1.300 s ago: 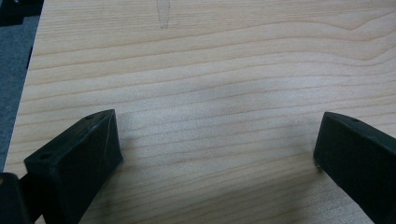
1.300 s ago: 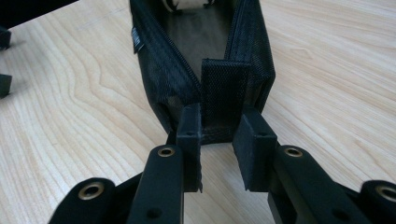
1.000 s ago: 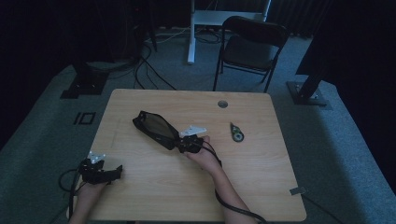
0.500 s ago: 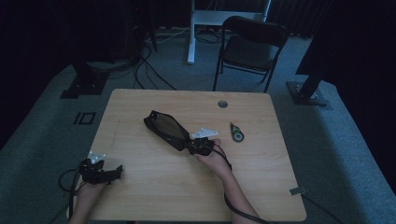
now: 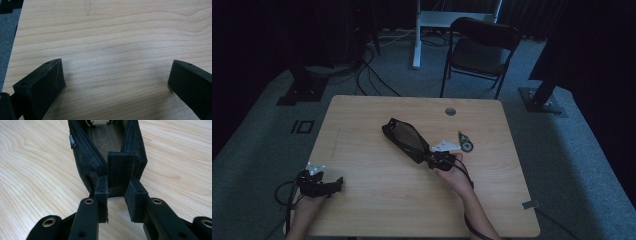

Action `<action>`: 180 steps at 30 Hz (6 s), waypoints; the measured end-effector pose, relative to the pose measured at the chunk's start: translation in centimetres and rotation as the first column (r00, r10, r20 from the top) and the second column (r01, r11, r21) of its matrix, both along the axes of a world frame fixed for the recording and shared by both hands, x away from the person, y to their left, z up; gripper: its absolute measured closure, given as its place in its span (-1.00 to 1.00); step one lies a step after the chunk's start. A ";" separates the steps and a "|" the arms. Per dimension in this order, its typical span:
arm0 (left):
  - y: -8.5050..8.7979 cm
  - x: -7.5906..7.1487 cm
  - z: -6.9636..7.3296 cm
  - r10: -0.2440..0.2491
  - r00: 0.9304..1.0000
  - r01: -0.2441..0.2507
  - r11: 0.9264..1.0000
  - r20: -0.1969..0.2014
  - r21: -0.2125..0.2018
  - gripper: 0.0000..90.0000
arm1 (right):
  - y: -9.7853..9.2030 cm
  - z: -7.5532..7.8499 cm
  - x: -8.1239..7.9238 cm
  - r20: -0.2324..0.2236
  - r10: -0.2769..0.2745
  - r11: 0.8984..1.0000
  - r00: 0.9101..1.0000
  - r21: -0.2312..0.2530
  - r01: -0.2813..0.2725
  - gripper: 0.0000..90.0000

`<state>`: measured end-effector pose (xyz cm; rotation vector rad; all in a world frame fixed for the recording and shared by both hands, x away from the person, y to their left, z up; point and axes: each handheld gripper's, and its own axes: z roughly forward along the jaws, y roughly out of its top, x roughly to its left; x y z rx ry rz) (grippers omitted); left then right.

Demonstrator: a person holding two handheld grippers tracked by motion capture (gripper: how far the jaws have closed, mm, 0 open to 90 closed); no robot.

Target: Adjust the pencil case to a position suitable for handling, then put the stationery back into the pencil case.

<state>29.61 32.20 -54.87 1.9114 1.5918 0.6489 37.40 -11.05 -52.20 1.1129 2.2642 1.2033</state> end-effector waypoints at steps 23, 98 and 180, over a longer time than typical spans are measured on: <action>0.0 0.0 0.0 0.000 1.000 0.000 1.000 0.001 0.000 -0.98 | -6.9 -0.5 -4.8 0.010 -0.162 0.987 0.987 0.024 0.162 0.62; 0.0 0.0 0.0 0.001 1.000 -0.001 1.000 -0.001 0.002 -0.98 | -13.5 5.0 -12.3 0.183 -0.291 0.953 0.939 0.141 0.268 -0.46; 0.0 0.0 0.0 0.003 1.000 -0.003 1.000 0.000 -0.001 -0.98 | -11.1 -1.5 8.9 -0.103 -0.283 0.951 0.954 -0.160 0.265 0.07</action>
